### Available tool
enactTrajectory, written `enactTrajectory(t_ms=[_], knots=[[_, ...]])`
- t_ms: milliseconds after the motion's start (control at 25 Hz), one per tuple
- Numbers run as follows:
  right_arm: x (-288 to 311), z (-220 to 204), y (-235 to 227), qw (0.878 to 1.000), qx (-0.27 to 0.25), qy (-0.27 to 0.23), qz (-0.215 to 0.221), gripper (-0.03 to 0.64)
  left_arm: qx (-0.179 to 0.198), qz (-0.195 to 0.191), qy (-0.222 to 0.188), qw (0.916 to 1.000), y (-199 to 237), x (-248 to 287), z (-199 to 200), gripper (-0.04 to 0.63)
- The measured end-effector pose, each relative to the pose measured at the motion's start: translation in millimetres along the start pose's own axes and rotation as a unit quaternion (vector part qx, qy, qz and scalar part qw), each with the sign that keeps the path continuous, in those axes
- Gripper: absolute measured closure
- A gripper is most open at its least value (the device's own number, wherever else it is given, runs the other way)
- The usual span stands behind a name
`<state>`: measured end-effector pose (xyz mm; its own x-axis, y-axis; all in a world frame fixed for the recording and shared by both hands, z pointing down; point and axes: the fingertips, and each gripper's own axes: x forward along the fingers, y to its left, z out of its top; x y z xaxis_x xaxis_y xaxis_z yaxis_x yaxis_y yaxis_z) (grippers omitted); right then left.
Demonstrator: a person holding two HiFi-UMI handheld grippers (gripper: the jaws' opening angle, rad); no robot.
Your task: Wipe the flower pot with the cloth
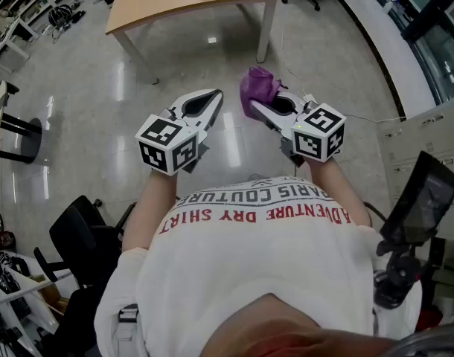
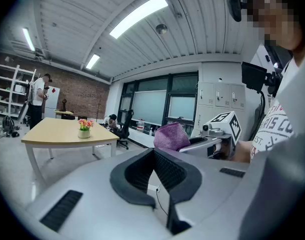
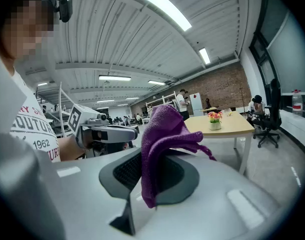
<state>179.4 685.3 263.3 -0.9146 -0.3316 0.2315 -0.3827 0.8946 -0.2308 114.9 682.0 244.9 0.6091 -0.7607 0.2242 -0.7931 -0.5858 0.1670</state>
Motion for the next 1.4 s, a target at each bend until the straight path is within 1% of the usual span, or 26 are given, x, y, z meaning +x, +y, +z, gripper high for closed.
enactTrajectory(t_ms=[440, 680, 800, 880, 1000, 1080, 1200, 1280, 1400], knots=[[-1.0, -0.2, -3.5, 1.000, 0.002, -0.002, -0.002, 0.575, 0.000, -0.001, 0.003, 1.0000, 1.0, 4.3, -0.9, 0.594], [-2.1, -4.5, -4.6, 1.000, 0.004, 0.005, 0.000, 0.575, -0.004, -0.002, 0.000, 1.0000, 0.9, 6.4, -4.1, 0.594], [-2.1, -0.4, -6.4, 1.000, 0.006, -0.001, 0.000, 0.575, 0.002, -0.002, -0.002, 1.0000, 1.4, 5.6, -1.4, 0.594], [-0.2, 4.1, -6.4, 1.000, 0.004, -0.004, 0.000, 0.575, 0.007, -0.001, -0.006, 1.0000, 2.6, 1.9, 1.1, 0.594], [5.2, 10.3, -1.8, 1.000, -0.006, -0.008, 0.002, 0.575, 0.016, 0.011, -0.021, 0.9996, 10.9, -10.2, 5.4, 0.594], [7.8, 13.7, -1.7, 1.000, -0.009, -0.008, 0.001, 0.575, 0.013, 0.015, -0.031, 0.9993, 18.1, -15.8, 9.4, 0.594], [11.2, 19.6, -11.6, 1.000, 0.000, -0.009, -0.002, 0.575, 0.006, 0.016, -0.033, 0.9993, 26.4, -12.9, 14.9, 0.594], [17.1, 24.3, -21.9, 1.000, 0.008, -0.013, -0.003, 0.575, 0.008, 0.015, -0.028, 0.9995, 34.0, -5.8, 16.2, 0.594], [37.3, 26.2, -56.9, 1.000, 0.017, -0.018, -0.005, 0.575, 0.009, 0.017, -0.017, 0.9997, 61.3, 20.5, 11.3, 0.594]])
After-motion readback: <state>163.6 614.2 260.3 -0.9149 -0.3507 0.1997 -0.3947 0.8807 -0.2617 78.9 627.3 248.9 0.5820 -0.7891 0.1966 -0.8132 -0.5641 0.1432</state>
